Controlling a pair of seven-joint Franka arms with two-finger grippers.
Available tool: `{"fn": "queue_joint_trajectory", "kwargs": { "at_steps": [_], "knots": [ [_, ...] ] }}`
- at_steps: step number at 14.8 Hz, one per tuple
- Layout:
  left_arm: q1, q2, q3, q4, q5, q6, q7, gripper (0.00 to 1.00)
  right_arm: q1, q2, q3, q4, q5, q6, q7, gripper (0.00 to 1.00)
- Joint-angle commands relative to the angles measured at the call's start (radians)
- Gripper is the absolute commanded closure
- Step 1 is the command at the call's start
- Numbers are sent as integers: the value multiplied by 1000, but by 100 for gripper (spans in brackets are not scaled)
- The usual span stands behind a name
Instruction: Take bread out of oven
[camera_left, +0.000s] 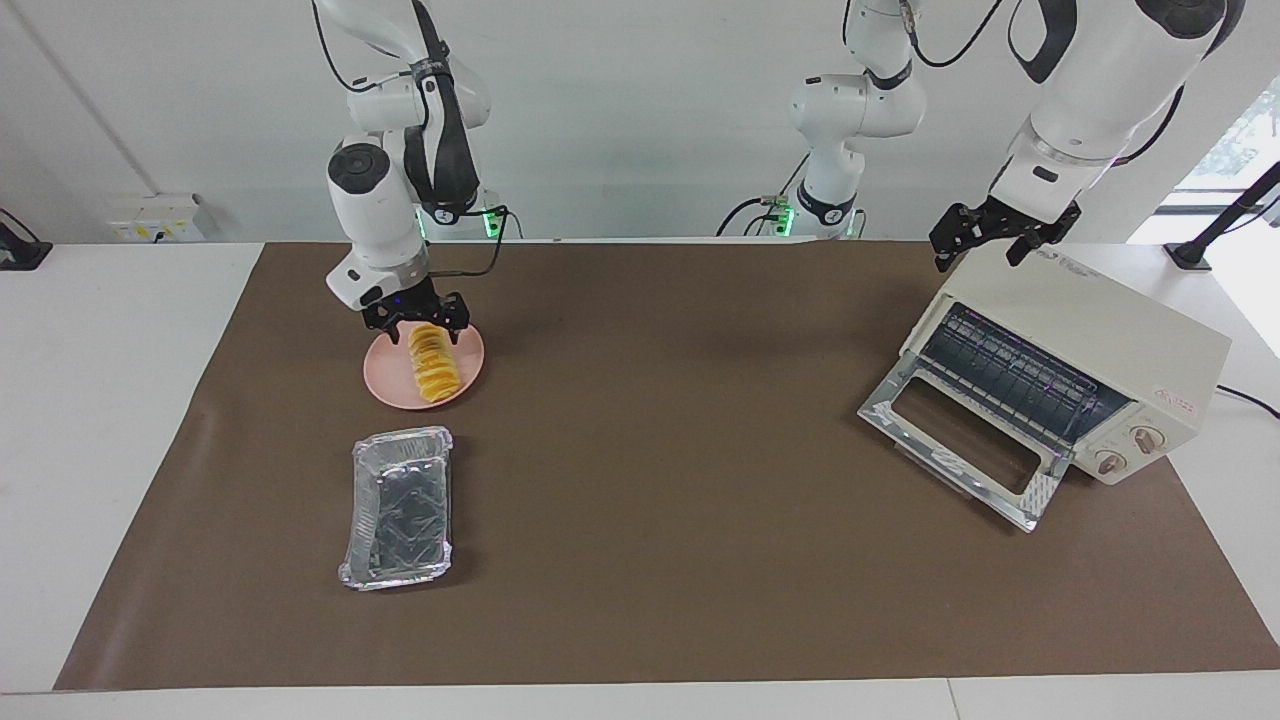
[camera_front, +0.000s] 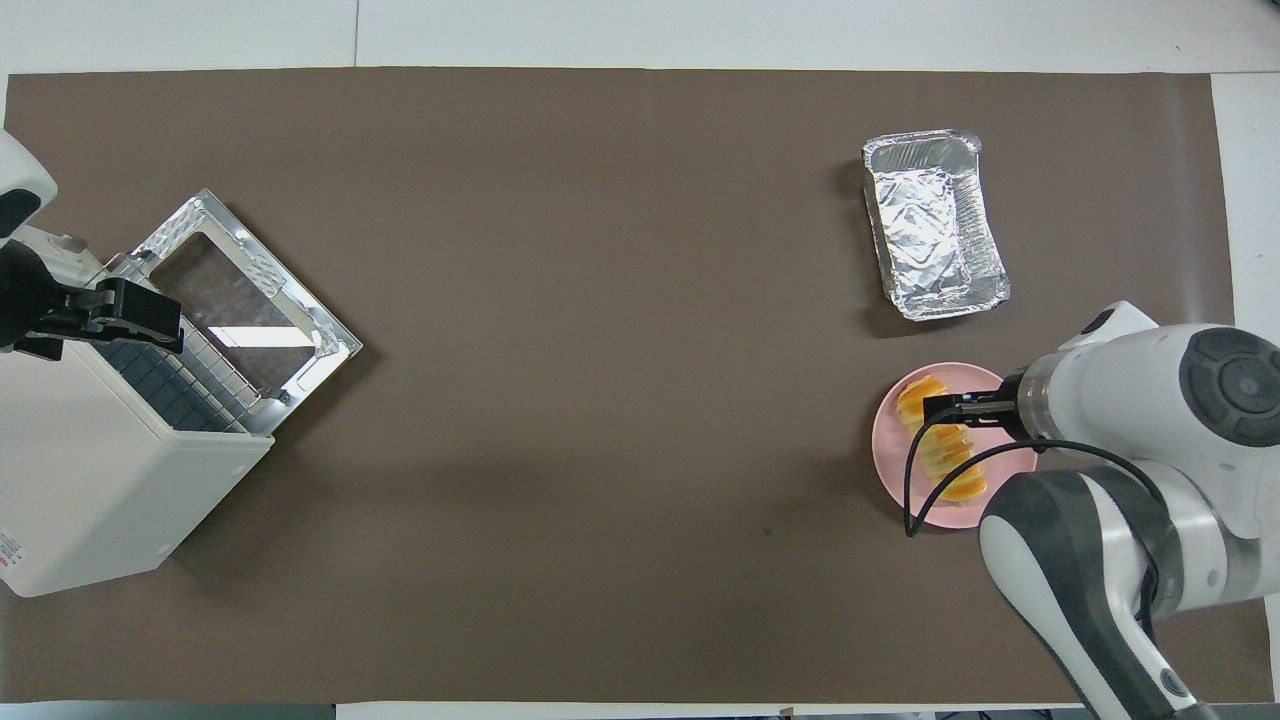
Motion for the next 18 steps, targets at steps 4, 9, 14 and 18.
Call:
{"fn": "queue_joint_trajectory", "kwargs": {
  "at_steps": [4, 9, 14, 18],
  "knots": [
    [14, -31, -6, -37, -16, 22, 3, 0, -48, 25, 1, 301, 39, -298, -136, 0],
    [14, -31, -6, -36, -16, 22, 3, 0, -103, 82, 1, 576, 38, -591, -302, 0],
    [14, -31, -6, -36, -15, 22, 3, 0, -121, 119, 1, 653, 30, -646, -328, 0],
    [14, -31, -6, -37, -15, 22, 4, 0, -135, 122, 1, 624, 33, -595, -322, 0]
  ]
}}
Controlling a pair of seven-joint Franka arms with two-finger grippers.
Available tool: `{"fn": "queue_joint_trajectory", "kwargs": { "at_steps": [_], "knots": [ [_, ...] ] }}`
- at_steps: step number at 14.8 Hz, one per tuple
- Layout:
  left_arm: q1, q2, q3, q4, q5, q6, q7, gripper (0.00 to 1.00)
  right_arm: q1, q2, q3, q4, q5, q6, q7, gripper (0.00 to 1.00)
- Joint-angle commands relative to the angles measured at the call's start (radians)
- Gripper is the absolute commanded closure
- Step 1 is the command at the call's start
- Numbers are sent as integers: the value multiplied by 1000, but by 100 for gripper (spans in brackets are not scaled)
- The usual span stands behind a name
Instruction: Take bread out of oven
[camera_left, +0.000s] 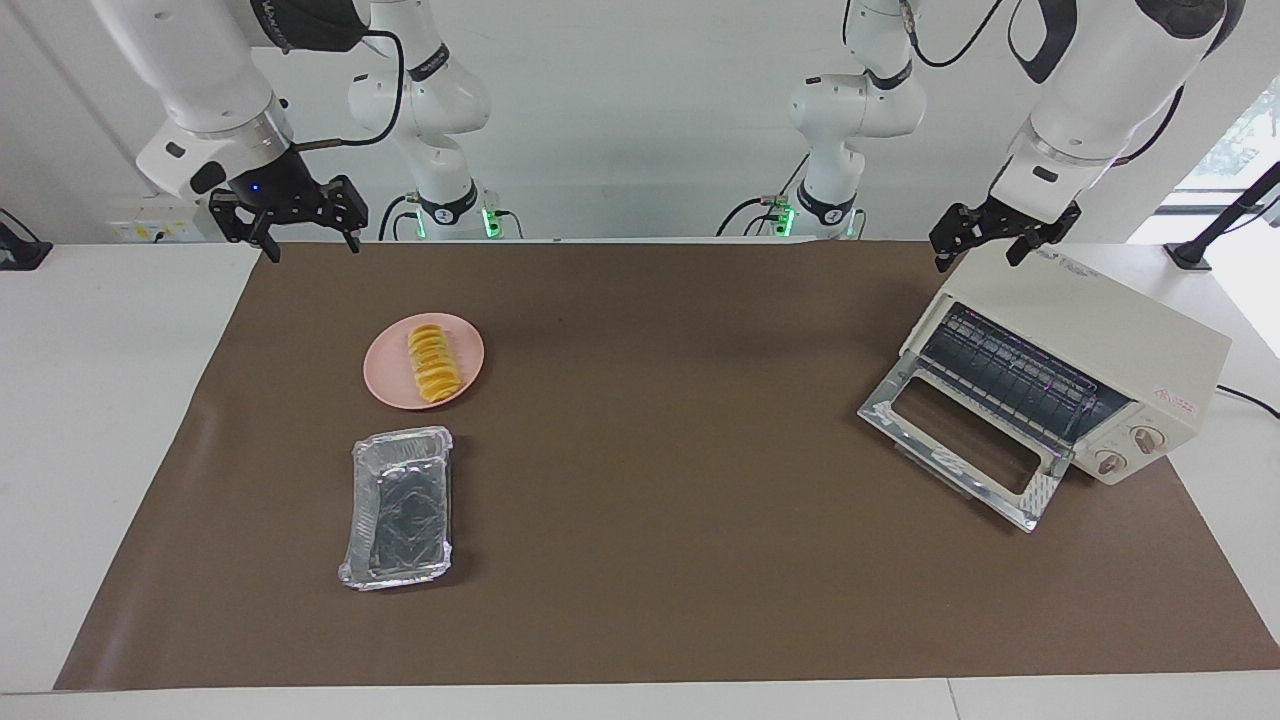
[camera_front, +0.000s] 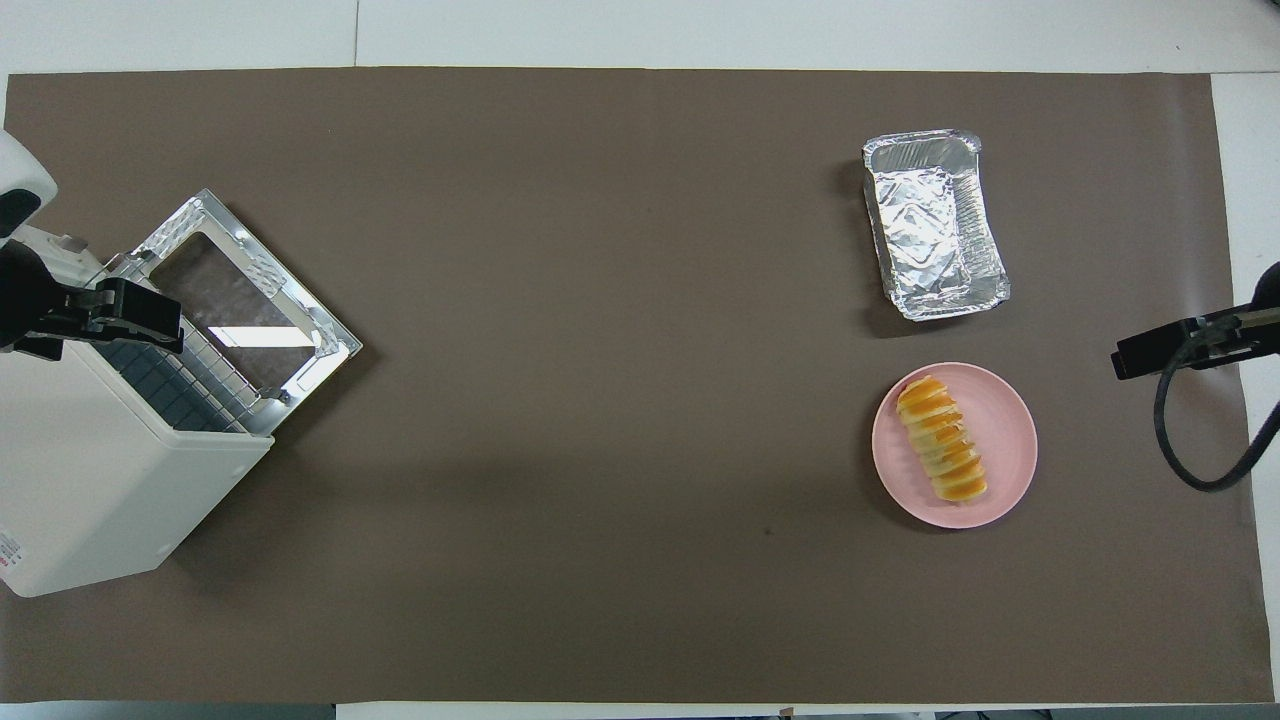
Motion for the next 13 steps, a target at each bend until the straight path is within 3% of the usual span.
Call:
{"fn": "queue_joint_trajectory", "kwargs": {
  "at_steps": [1, 13],
  "knots": [
    [14, -31, -6, -36, -15, 22, 4, 0, -34, 10, 7, -1, 13, 14, -13, 0],
    [14, -31, -6, -37, -15, 22, 3, 0, -50, 14, 7, 16, 19, 3, -13, 0]
  ]
}}
